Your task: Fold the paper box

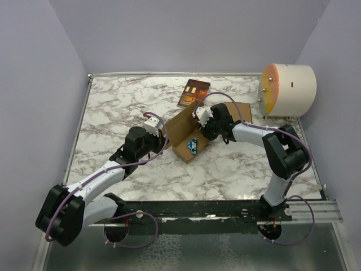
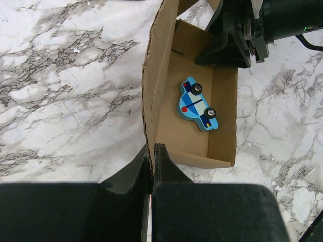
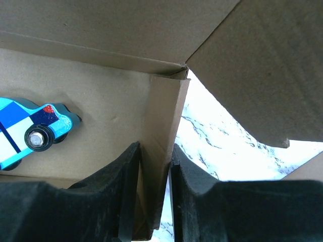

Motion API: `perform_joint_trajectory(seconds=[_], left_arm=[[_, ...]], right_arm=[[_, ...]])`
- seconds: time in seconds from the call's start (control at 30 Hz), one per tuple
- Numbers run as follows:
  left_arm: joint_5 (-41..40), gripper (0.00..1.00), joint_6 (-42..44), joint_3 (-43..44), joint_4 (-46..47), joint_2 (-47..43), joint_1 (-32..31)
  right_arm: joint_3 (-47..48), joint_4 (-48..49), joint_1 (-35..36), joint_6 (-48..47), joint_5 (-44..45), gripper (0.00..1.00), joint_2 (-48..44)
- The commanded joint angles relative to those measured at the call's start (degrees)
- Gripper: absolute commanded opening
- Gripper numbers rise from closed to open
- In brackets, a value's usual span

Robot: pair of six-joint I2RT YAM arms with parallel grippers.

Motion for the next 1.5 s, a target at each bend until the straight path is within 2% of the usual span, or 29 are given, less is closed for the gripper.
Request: perform_joint_trajectory(seconds=[0.0, 0.1, 0.2, 0.27, 0.3, 0.33, 0.37, 0.57, 0.67, 0.7, 0.8, 0.87, 0.93, 1.03, 1.2, 1.33, 1.47], left_arm=[[1.65, 0.0, 0.38, 1.58, 1.19, -0.02, 0.05], [1.56, 0.0, 0.39, 1.54, 1.02, 0.06, 0.02], [1.63, 0.0, 0.51, 1.66, 1.12, 0.2, 0.05], [1.72, 0.0, 0.49, 1.76, 1.1, 0.36, -0.01], [1.78, 0.0, 0.51, 1.79, 1.07, 0.44, 0.0], [1.86, 0.0, 0.46, 1.92, 1.04, 0.54, 0.0], [1.91, 0.0, 0.48, 1.91, 1.1, 0.5, 0.0], [1.91, 0.0, 0.45, 1.94, 0.92, 0.15, 0.05], [1.91, 0.0, 0.56, 1.91, 0.92, 0.15, -0.02], [1.91, 0.0, 0.58, 2.01, 0.93, 0.22, 0.02], [2.0, 0.0, 0.65, 2.1, 0.86, 0.47, 0.02], [2.0, 0.0, 0.65, 2.11, 0.85, 0.5, 0.05], [1.99, 0.0, 0.69, 2.16, 0.86, 0.5, 0.04], [2.09, 0.0, 0.65, 2.28, 0.76, 0.5, 0.05], [2.0, 0.0, 0.67, 2.51, 0.67, 0.58, -0.01], [2.0, 0.0, 0.8, 2.82, 0.54, 0.82, 0.05], [1.92, 0.0, 0.74, 2.82, 0.4, 0.73, 0.03]], right_arm=[[1.69, 1.58, 0.07, 1.1, -0.58, 0.33, -1.48], [2.12, 1.44, -0.14, 1.89, -1.7, 0.32, -2.31], [2.56, 1.59, -0.18, 1.8, -1.33, 0.26, -1.2], [2.87, 1.61, -0.18, 1.45, -0.53, 0.19, 0.04], [3.01, 1.57, -0.18, 1.27, 0.06, 0.14, 0.58], [3.1, 1.62, -0.18, 1.04, 0.72, 0.04, 1.14], [3.12, 1.7, -0.18, 0.81, 1.56, 0.01, 1.64], [1.78, 3.25, -0.19, -1.26, 6.41, 0.01, 2.95], [1.98, 2.48, -0.18, -1.46, 6.09, 0.01, 2.95], [2.07, 2.2, -0.18, -1.31, 5.51, 0.02, 2.88], [2.54, 1.72, -0.18, -0.91, 4.53, 0.15, 2.95], [2.67, 1.83, -0.18, -0.91, 4.69, 0.18, 3.04], [2.59, 2.14, -0.18, -0.9, 4.9, 0.17, 2.92], [2.21, 2.79, -0.18, -1.11, 6.4, 0.02, 3.17], [0.59, 5.21, -0.18, -2.09, 10.3, 0.01, 3.09], [1.35, 3.27, -0.18, -1.33, 6.71, 0.01, 2.81], [2.44, 0.92, -0.18, 0.4, 1.59, 0.15, 1.9]])
